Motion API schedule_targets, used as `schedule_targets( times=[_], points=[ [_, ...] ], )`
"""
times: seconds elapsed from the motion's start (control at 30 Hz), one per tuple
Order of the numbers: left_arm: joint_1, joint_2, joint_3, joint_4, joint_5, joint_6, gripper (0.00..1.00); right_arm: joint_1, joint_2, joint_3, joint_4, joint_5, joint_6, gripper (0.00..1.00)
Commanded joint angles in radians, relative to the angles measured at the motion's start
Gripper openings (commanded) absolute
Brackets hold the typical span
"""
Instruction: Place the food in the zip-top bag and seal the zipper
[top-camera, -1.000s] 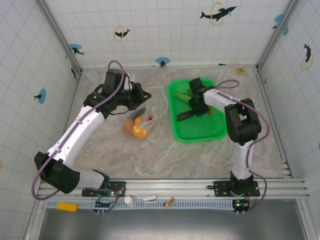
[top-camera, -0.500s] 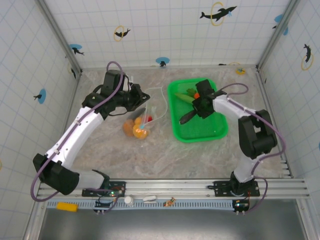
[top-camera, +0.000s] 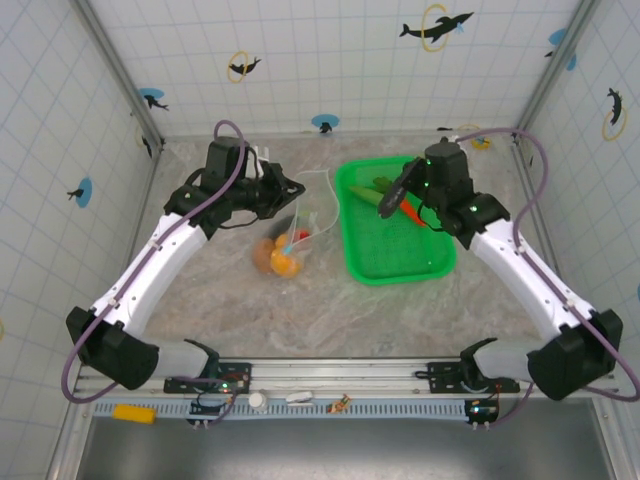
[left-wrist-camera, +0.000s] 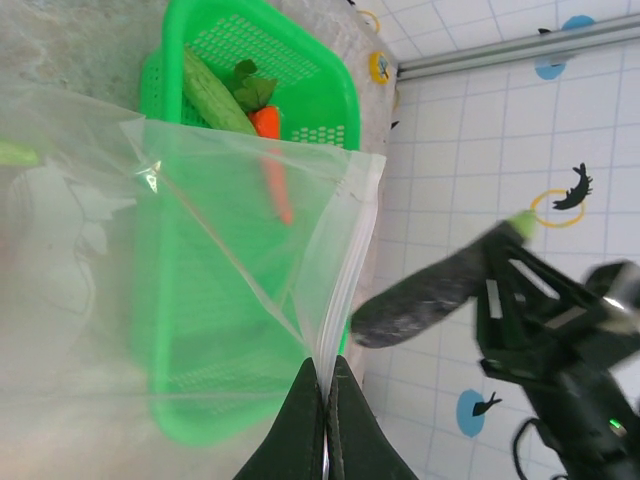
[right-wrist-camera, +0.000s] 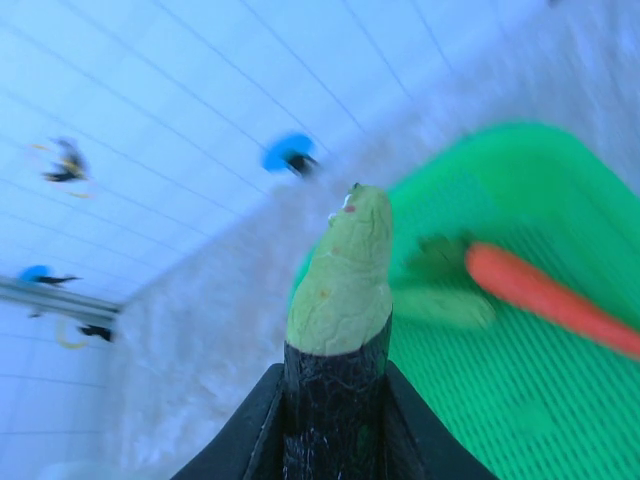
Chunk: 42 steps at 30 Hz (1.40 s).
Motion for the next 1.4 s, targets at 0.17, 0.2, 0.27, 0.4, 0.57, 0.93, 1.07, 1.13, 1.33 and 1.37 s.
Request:
schedule_targets(
  times=[0.17,0.2,0.27,0.4,0.57,0.93,1.07,1.13,1.33,1.37],
  points=[
    [0.006,0.019,0.02,0.026,0.034,-0.03,0.0,0.131,-0.033,-0.042,0.503,-0.141,-0.285,0.22],
    [0.006,0.019,0.018,0.031,0.034,-0.034,0.0,0.15,-0.021,-0.04,0.526,-0.159,-0.3,0.22],
    [0.007,0.019,0.011,0.042,0.032,-0.041,0.0,0.196,-0.006,-0.048,0.575,-0.166,-0.336,0.21],
    [0.007,0.028,0.009,0.066,0.027,-0.064,0.0,0.272,0.036,-0.055,0.618,-0.156,-0.402,0.2],
    [0.006,0.035,0.026,0.104,0.032,-0.098,0.0,0.315,0.075,-0.124,0.705,-0.124,-0.391,0.2],
    [0.007,0.04,0.044,0.121,0.022,-0.114,0.0,0.333,0.171,-0.237,0.836,-0.016,-0.169,0.22],
    [0.008,0.042,0.038,0.123,0.022,-0.111,0.0,0.346,0.202,-0.208,0.804,-0.035,-0.129,0.5],
    [0.008,0.043,0.039,0.124,0.023,-0.109,0.0,0.352,0.207,-0.178,0.751,-0.021,-0.152,0.66],
    [0.008,0.048,0.044,0.122,0.025,-0.103,0.0,0.291,0.167,-0.188,0.695,-0.048,-0.162,0.71],
    [0.008,0.048,0.044,0.122,0.025,-0.101,0.0,0.272,0.158,-0.194,0.691,-0.066,-0.15,0.71]
  ],
)
